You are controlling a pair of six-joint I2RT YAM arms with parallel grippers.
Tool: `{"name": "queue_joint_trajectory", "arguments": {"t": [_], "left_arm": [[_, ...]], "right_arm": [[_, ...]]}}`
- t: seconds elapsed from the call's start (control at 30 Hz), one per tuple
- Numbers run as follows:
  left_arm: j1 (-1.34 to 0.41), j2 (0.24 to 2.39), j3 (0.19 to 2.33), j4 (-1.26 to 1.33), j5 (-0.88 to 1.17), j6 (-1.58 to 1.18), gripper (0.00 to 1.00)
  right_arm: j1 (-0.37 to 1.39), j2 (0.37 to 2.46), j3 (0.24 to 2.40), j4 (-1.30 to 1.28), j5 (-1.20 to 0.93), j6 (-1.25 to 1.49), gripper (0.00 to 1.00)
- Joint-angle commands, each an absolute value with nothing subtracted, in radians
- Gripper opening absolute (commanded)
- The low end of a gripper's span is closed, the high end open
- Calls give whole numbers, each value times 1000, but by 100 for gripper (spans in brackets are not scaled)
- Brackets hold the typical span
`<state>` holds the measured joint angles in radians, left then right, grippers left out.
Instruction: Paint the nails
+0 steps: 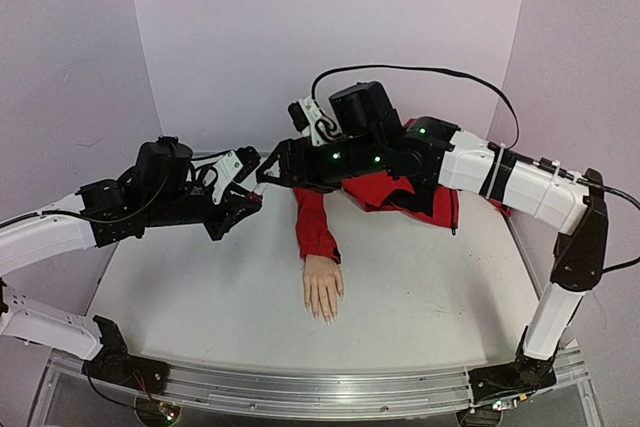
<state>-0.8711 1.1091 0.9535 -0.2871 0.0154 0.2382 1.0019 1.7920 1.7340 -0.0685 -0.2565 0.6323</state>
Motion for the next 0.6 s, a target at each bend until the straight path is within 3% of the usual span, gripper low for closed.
{"name": "queue_joint_trajectory", "arguments": {"t": [0.0, 0.57], "left_arm": [[-885, 1119, 998, -233, -41, 232, 0], [-896, 1129, 1006, -233, -49, 236, 0]], "right_arm": [[1002, 1845, 1827, -58, -229, 671, 63], [1003, 1919, 1888, -104, -269, 646, 41]]}}
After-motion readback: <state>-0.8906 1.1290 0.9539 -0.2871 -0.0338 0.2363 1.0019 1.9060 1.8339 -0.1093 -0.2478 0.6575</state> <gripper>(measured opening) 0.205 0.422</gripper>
